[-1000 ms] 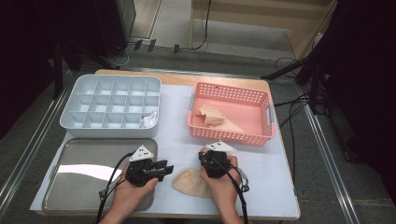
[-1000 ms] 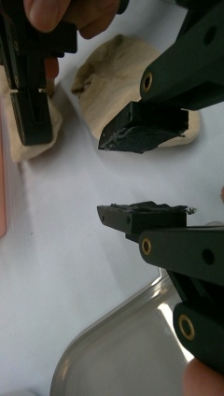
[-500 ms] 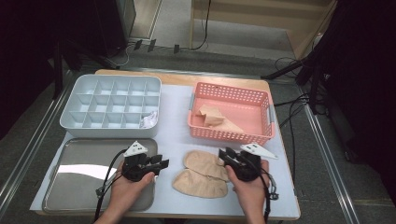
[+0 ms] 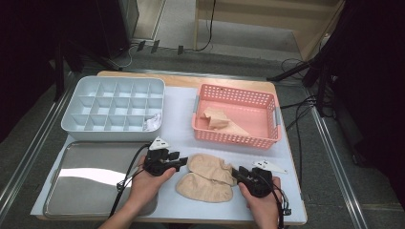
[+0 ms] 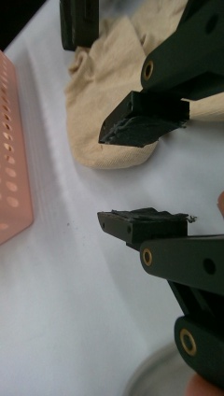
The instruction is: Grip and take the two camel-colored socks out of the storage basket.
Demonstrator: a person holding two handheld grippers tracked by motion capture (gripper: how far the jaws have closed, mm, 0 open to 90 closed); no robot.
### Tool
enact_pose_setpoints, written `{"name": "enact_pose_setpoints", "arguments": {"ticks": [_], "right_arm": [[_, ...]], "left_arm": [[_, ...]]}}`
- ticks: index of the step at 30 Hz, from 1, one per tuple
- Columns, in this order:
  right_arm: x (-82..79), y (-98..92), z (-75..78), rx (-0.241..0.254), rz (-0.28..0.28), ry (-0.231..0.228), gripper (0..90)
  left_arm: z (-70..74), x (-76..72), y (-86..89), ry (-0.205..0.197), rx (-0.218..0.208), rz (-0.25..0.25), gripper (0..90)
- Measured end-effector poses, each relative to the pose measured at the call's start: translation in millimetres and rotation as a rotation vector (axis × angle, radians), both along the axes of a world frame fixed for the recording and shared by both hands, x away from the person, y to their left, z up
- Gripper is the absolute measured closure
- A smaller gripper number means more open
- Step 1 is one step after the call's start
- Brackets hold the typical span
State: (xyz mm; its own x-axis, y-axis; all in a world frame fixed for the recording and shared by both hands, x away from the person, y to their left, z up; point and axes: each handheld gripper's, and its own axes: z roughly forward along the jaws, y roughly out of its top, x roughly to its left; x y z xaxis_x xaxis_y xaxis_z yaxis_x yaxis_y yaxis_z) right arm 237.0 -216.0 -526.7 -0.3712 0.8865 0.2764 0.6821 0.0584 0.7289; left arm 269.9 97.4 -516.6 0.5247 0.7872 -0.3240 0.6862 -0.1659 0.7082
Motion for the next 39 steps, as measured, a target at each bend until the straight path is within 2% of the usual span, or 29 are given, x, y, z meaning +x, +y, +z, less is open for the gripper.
{"name": "enact_pose_setpoints", "arguments": {"ticks": [2,5,7,9,10,15,18,20,28,32,39], "right_arm": [[0.9,3.1,-0.2,-0.005,0.006,-0.002,69.6],[0.3,8.0,-1.2,-0.036,0.018,-0.015,81.1],[0.9,8.8,-1.3,-0.037,0.018,-0.014,86.2],[1.3,8.0,-1.1,-0.030,0.012,-0.010,87.3],[1.3,7.6,-1.2,-0.026,0.008,-0.012,87.7],[0.0,7.1,-1.2,-0.023,0.004,-0.017,88.8],[-0.6,7.3,1.4,-0.010,0.003,-0.035,89.0],[-2.1,6.9,4.1,0.000,0.001,-0.049,89.0],[-5.2,5.2,9.7,0.031,-0.010,-0.077,89.3],[-6.7,8.3,12.6,0.033,0.003,-0.096,89.3],[-11.5,10.4,18.4,0.049,0.009,-0.104,89.3]], "left_arm": [[-1.6,1.6,-6.6,0.018,0.007,-0.006,61.9],[-3.0,2.9,-12.5,0.020,0.018,0.002,65.8],[-4.6,3.6,-15.4,0.020,0.036,0.007,67.4],[-5.7,3.5,-18.4,0.021,0.034,0.004,67.4],[-5.9,3.2,-19.7,0.019,0.049,0.005,67.8],[-5.7,5.0,-22.1,0.018,0.090,0.000,78.6],[-3.9,5.1,-19.4,0.030,0.070,-0.015,88.1],[-2.8,4.5,-17.1,0.023,0.057,-0.022,89.9],[7.8,-0.7,-3.2,-0.008,0.011,-0.025,90.0],[11.2,-3.2,2.2,-0.019,-0.007,-0.022,90.0],[13.7,-9.7,7.4,-0.017,-0.039,-0.025,90.0]]}}
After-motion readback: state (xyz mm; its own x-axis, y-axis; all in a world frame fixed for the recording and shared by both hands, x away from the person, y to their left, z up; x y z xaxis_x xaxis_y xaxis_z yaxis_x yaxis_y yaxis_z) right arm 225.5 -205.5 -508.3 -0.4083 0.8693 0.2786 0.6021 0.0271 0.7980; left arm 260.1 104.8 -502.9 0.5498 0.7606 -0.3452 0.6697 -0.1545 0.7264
